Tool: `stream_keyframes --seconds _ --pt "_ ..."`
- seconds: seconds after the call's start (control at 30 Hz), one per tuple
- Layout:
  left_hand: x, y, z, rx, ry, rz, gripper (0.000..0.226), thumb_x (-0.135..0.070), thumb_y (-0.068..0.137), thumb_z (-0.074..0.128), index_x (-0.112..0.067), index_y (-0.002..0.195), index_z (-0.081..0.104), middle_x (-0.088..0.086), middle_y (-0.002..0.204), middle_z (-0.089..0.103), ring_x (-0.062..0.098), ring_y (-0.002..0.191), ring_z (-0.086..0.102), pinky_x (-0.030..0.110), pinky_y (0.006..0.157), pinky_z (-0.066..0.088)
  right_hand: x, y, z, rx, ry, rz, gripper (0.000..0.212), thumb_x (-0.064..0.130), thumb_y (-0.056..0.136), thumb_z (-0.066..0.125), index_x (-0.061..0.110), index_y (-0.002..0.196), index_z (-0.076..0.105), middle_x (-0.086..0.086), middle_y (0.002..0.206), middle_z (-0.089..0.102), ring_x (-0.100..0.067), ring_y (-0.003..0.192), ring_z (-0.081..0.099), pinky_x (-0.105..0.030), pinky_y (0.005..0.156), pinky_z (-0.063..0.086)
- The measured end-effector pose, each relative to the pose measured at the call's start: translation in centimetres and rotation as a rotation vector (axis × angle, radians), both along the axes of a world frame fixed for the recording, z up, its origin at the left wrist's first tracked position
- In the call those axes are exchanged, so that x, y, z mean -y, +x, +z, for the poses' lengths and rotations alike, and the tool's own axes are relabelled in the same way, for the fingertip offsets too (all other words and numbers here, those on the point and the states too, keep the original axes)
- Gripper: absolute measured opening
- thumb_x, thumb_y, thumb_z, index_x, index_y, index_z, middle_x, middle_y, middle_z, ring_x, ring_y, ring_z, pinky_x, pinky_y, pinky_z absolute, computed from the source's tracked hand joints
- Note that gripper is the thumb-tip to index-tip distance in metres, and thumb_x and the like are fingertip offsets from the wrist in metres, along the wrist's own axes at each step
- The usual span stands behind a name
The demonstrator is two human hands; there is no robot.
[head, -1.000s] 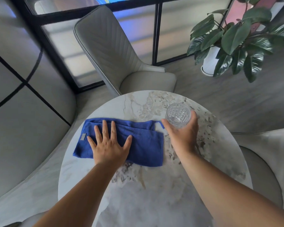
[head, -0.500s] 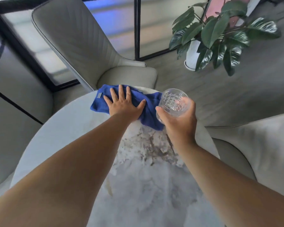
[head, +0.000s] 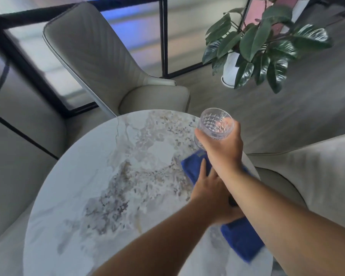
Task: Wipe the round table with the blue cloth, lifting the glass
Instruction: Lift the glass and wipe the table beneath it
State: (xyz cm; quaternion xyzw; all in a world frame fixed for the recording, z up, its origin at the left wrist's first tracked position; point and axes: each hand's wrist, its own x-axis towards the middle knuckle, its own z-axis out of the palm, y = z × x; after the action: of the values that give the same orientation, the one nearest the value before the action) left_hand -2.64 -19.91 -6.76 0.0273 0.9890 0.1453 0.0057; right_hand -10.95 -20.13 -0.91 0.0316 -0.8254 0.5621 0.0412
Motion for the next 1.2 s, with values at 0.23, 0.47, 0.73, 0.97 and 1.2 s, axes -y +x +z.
stream_keyframes --seconds 0.23,0.47,0.73,0.97,1.2 --pt "-2.5 12.4 -1.0 0.058 -0.217 -0.217 0.06 -0.066 0.092 0.042 -0.049 0.15 0.037 -0.008 0.159 0.046 0.027 0.145 0.044 0.058 0.109 0.045 -0.5 2.3 -1.1 0.043 0.027 0.068 0.075 0.054 0.062 0.088 0.03 0.124 0.051 0.011 0.118 0.064 -0.013 0.11 0.062 -0.021 0.083 0.043" --pt "6.9 23.5 -1.3 0.016 -0.182 0.192 0.063 -0.069 0.092 0.048 -0.04 0.149 0.048 -0.003 0.156 0.05 0.027 0.148 0.038 0.062 0.107 0.038 0.5 5.0 -1.7 0.071 0.028 0.07 0.086 0.061 0.059 0.085 0.029 0.131 0.05 0.013 0.121 0.058 -0.01 0.112 0.057 -0.021 0.086 0.04" --pt "22.1 20.4 -0.4 0.13 -0.159 0.773 0.096 -0.088 0.079 0.025 -0.036 0.16 0.023 0.001 0.167 0.029 0.036 0.154 0.022 0.077 0.114 0.012 2.2 5.5 -2.1 0.051 0.009 0.06 0.09 0.067 0.056 0.082 0.029 0.131 0.05 0.01 0.127 0.06 -0.012 0.115 0.058 -0.023 0.09 0.041" --pt "27.8 7.4 -1.2 0.146 -0.09 0.858 0.101 -0.091 0.072 0.01 -0.041 0.159 0.009 -0.007 0.172 0.004 0.032 0.157 -0.003 0.077 0.115 0.0 2.8 4.3 -2.3 0.056 -0.001 0.071 0.089 0.059 0.058 0.085 0.025 0.133 0.05 0.008 0.125 0.062 -0.012 0.113 0.06 -0.021 0.089 0.041" --pt "24.6 -4.4 -0.9 0.203 -0.083 0.679 0.101 -0.091 0.071 0.005 -0.042 0.16 -0.003 -0.007 0.172 -0.006 0.034 0.156 -0.013 0.077 0.114 -0.006 1.7 2.2 -2.1 0.071 -0.011 0.072 0.072 0.052 0.057 0.086 0.033 0.116 0.051 0.015 0.112 0.062 -0.01 0.102 0.061 -0.024 0.083 0.045"
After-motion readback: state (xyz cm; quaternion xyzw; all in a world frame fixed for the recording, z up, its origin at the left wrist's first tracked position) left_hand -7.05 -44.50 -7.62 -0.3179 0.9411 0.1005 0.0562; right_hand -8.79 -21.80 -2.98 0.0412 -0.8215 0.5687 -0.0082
